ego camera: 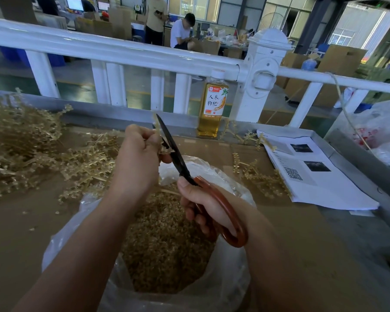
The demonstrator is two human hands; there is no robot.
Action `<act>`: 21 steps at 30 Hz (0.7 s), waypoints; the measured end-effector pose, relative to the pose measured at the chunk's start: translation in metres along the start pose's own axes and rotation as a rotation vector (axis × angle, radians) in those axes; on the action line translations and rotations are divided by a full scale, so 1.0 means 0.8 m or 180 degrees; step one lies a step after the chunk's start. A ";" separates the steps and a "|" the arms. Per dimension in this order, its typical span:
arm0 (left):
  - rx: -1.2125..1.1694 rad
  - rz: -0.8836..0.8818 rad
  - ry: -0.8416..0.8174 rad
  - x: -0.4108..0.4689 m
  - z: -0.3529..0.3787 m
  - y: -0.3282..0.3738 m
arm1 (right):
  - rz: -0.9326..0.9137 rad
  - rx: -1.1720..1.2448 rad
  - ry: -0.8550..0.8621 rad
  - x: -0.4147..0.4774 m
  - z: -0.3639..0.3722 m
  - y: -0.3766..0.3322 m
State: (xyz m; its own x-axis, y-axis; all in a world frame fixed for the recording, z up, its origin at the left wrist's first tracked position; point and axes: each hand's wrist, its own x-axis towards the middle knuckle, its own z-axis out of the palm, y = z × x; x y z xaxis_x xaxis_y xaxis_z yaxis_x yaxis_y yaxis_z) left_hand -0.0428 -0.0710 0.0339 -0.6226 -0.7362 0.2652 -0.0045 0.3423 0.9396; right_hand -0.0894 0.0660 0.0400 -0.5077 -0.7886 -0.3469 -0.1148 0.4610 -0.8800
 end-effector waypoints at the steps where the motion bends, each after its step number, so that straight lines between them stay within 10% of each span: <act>1: -0.0094 -0.0047 -0.0022 0.000 0.000 0.001 | 0.0013 0.0005 -0.0009 -0.001 0.000 0.000; 21: -0.1377 -0.0886 -0.0687 -0.009 -0.001 0.017 | -0.0121 0.0148 0.0116 0.003 -0.002 0.006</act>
State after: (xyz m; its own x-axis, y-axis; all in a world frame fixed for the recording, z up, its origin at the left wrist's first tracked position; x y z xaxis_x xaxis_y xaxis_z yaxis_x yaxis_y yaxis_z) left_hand -0.0376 -0.0617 0.0449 -0.7901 -0.6128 -0.0132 0.1017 -0.1523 0.9831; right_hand -0.0925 0.0665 0.0354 -0.5346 -0.7895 -0.3016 -0.0953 0.4109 -0.9067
